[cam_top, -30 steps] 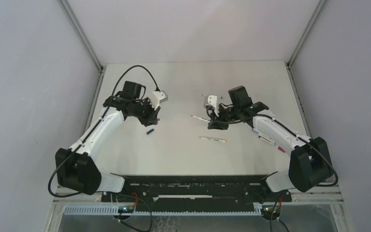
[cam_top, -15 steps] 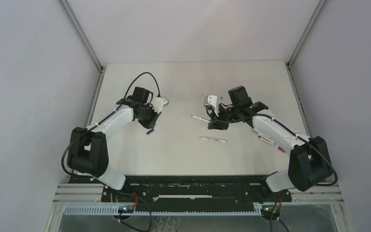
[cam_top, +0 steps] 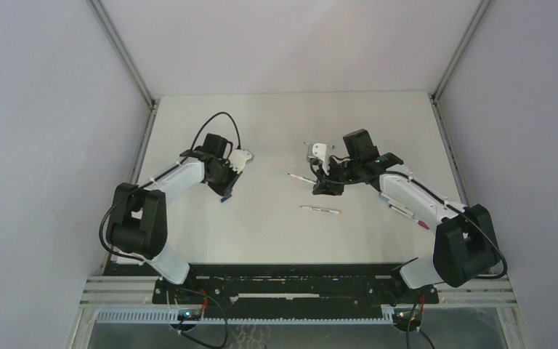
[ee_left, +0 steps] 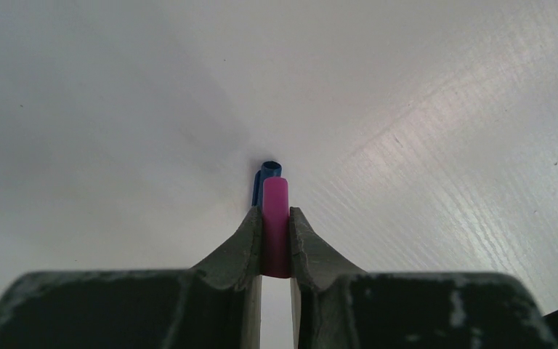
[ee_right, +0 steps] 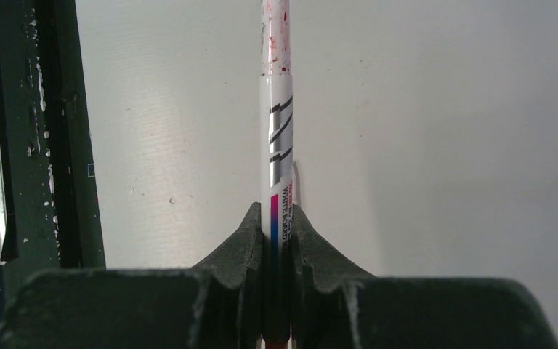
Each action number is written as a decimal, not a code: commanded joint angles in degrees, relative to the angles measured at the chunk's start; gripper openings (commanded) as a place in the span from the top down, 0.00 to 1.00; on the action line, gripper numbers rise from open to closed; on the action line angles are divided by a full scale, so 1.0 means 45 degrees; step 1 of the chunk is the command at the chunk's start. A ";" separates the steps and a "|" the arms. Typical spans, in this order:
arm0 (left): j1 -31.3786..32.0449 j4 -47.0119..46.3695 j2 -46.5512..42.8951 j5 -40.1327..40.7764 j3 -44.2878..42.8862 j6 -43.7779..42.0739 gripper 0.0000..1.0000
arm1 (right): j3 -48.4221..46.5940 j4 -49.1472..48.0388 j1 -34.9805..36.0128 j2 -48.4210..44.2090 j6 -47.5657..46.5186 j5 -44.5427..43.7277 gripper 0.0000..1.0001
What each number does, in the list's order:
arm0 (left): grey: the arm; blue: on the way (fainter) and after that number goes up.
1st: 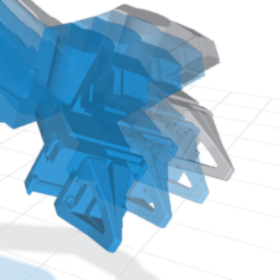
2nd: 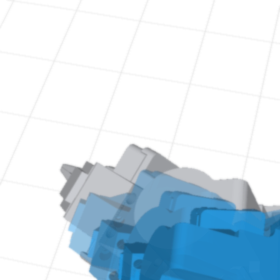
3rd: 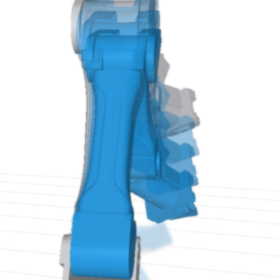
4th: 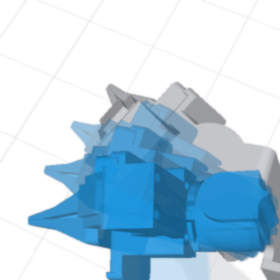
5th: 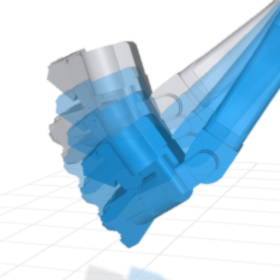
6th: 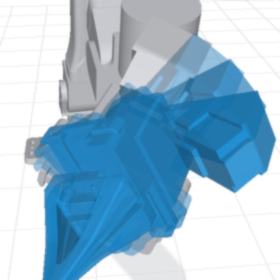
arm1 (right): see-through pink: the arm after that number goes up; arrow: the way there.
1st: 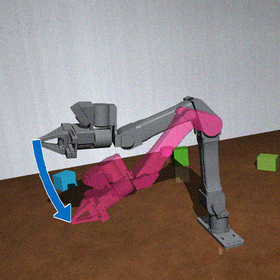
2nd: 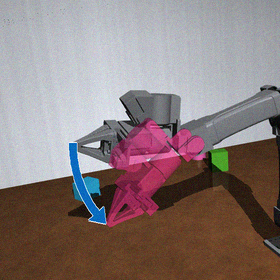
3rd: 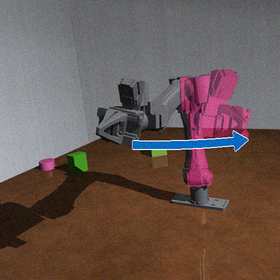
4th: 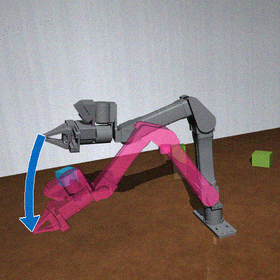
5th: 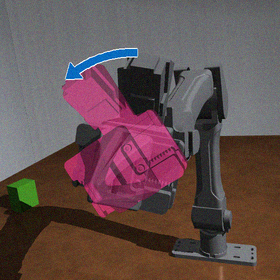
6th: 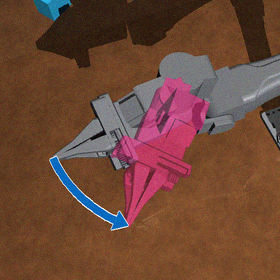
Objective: Open the pen caps
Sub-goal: Place the pen cap at the center of the board.
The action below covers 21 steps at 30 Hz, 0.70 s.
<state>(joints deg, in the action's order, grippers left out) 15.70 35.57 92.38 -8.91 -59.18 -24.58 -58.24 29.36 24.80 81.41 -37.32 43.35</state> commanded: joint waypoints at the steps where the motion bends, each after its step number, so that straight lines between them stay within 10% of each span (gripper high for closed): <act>1: -0.0053 -0.0289 0.0236 0.0191 0.0369 0.0071 0.95 | -0.0359 -0.0312 -0.0095 0.0022 0.0145 0.0174 1.00; 21: -0.0057 -0.0564 0.0658 0.0642 0.0404 0.0186 0.83 | -0.0353 -0.0334 -0.0089 0.0046 0.0223 0.0226 1.00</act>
<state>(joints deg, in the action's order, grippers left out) 15.70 34.02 95.24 -7.11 -57.89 -24.53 -58.24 29.36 24.75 81.67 -37.06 43.38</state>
